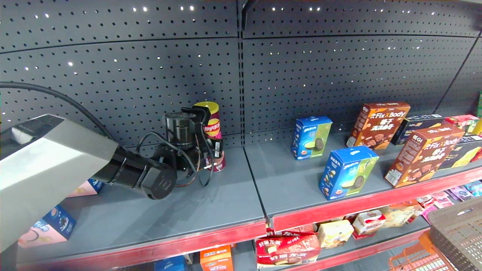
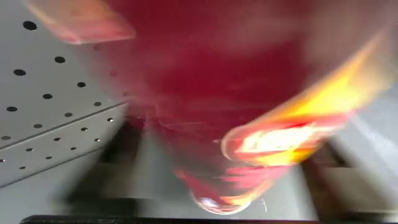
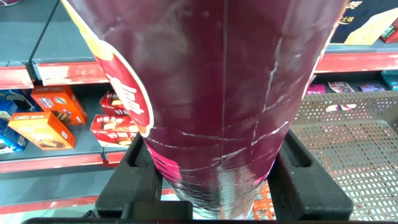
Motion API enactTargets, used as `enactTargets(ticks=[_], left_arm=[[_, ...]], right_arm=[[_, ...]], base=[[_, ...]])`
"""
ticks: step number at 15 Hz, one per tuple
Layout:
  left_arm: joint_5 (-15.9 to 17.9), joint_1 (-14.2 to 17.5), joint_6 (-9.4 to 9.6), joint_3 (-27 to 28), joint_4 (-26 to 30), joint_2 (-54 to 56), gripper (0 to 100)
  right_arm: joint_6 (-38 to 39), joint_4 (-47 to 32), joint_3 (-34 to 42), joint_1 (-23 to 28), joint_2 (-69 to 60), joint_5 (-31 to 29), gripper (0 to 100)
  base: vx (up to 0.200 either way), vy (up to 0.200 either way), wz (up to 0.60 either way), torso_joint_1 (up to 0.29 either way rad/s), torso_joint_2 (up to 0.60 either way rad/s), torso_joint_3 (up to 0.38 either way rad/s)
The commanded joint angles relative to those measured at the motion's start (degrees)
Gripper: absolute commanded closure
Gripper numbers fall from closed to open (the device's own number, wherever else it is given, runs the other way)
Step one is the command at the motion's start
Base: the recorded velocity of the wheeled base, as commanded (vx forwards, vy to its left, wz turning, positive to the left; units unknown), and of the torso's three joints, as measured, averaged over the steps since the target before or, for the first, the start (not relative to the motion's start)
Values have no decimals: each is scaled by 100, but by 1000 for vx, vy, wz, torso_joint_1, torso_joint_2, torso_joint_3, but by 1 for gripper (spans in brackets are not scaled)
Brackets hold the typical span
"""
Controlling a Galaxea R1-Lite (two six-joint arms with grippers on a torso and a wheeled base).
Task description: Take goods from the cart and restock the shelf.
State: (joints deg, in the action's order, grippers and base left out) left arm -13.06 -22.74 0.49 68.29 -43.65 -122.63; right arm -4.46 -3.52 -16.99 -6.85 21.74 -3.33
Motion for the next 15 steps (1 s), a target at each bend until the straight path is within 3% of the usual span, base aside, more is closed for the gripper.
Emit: enactTargets(ticks=[1,6,11,14,15], left_arm=[[5,-12,4,-88,-3,28,100],[119,-108,13,-817,-20,863,100],[128,-451,-31,-1837,-20,1891,100],[435,-618,-295,-2373,-38,2313,100],[523,-609,-295,-2505,-47,2375,100]], right_arm=[[-2,1,21,0,6,-1,100],[-2,1,21,-9,-11,8,100],[-2,1,3,0,-55,-1,100],[-2,1,12,8,-73,-10,100],[-2,1,3,8,-73,-10,100]], base=[[0,0,0,0,0,0],[0,0,0,0,0,0],[0,0,0,0,0,0],[0,0,0,0,0,0],[0,0,0,0,0,0]])
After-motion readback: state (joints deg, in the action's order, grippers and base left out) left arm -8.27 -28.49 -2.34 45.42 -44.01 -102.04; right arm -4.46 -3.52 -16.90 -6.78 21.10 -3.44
